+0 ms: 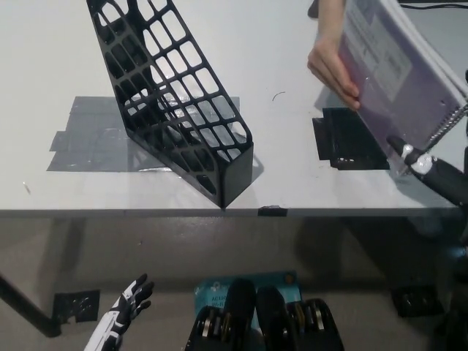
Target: A person hands a notebook to the robot and the robot grabs it with its right hand and places it in the magazine stand kept in the centre of the desk infront of it.
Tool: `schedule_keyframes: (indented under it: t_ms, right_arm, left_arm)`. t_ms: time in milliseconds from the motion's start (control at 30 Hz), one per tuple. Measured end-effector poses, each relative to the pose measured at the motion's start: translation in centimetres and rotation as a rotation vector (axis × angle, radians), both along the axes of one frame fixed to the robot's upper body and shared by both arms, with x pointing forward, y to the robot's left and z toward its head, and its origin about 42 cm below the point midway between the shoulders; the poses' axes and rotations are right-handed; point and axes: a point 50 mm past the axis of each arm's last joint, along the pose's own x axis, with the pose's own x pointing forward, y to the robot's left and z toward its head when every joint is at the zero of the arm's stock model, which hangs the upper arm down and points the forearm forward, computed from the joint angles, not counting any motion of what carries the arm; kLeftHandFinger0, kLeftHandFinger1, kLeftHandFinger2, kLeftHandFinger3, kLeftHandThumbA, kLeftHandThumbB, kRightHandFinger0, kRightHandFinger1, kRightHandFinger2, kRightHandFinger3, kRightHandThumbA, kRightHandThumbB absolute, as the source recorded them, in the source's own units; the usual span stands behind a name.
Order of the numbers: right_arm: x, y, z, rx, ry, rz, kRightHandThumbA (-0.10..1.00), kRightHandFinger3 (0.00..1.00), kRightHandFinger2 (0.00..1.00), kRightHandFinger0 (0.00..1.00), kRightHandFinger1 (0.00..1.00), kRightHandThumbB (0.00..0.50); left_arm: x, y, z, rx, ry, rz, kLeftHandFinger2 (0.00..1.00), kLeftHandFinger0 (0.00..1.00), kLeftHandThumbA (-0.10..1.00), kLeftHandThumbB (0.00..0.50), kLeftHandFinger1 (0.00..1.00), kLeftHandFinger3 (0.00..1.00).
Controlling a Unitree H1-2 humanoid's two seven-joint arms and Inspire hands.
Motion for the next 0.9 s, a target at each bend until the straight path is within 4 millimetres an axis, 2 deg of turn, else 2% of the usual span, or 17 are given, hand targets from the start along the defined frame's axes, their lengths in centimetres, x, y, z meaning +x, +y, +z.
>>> schedule_keyframes:
  t_ms: [167, 233, 267, 400, 500, 700, 767, 800, 867, 900]
  right_arm:
    - [2.1, 0.6, 0.4, 0.0, 0.028, 0.016, 1.0, 1.0, 1.0, 1.0, 1.0, 0.312]
    - [3.0, 0.9, 0.5, -0.004, 0.04, 0.024, 1.0, 1.0, 1.0, 1.0, 1.0, 0.301]
    - [3.4, 1.0, 0.5, -0.008, 0.046, 0.028, 1.0, 1.0, 1.0, 1.0, 1.0, 0.317]
    - [5.5, 1.4, 1.0, -0.025, 0.077, 0.038, 1.0, 1.0, 1.0, 1.0, 1.0, 0.319]
    - [6.5, 1.5, 1.2, -0.028, 0.099, 0.042, 1.0, 1.0, 1.0, 1.0, 1.0, 0.269]
    - [8.1, 1.2, 1.3, -0.029, 0.136, 0.047, 1.0, 1.0, 1.0, 1.0, 1.0, 0.203]
    - [8.3, 1.2, 1.3, -0.021, 0.14, 0.05, 1.0, 1.0, 1.0, 1.0, 1.0, 0.157]
    - [8.6, 1.1, 1.1, -0.005, 0.149, 0.059, 1.0, 1.0, 1.0, 1.0, 1.0, 0.171]
    - [8.7, 1.1, 1.1, 0.001, 0.153, 0.063, 1.0, 1.0, 1.0, 1.0, 1.0, 0.162]
    - [8.7, 1.1, 1.1, 0.003, 0.154, 0.065, 0.98, 1.0, 1.0, 1.0, 1.0, 0.183]
  left_arm:
    - [0.1, 0.0, 0.0, 0.002, -0.002, -0.001, 1.0, 1.0, 1.0, 0.5, 1.0, 1.0]
    - [0.2, 0.0, 0.1, 0.002, -0.005, -0.002, 1.0, 1.0, 1.0, 0.5, 1.0, 1.0]
    - [0.3, 0.0, 0.2, 0.002, -0.007, -0.002, 1.0, 1.0, 1.0, 0.5, 1.0, 1.0]
    - [0.6, -0.1, 0.4, 0.002, -0.015, -0.004, 1.0, 1.0, 1.0, 0.5, 1.0, 1.0]
    - [0.9, -0.1, 0.5, 0.003, -0.021, -0.006, 1.0, 1.0, 1.0, 0.5, 1.0, 1.0]
    - [1.0, -0.1, 0.5, 0.01, -0.023, -0.009, 1.0, 1.0, 1.0, 0.5, 1.0, 1.0]
    - [1.0, -0.2, 0.6, 0.01, -0.024, -0.01, 1.0, 1.0, 1.0, 0.5, 1.0, 1.0]
    - [1.1, -0.2, 0.7, 0.012, -0.027, -0.011, 1.0, 1.0, 1.0, 0.5, 1.0, 1.0]
    - [1.2, -0.2, 0.7, 0.013, -0.028, -0.011, 1.0, 1.0, 1.0, 0.5, 1.0, 1.0]
    - [1.2, -0.2, 0.7, 0.014, -0.028, -0.012, 1.0, 1.0, 1.0, 0.5, 1.0, 1.0]
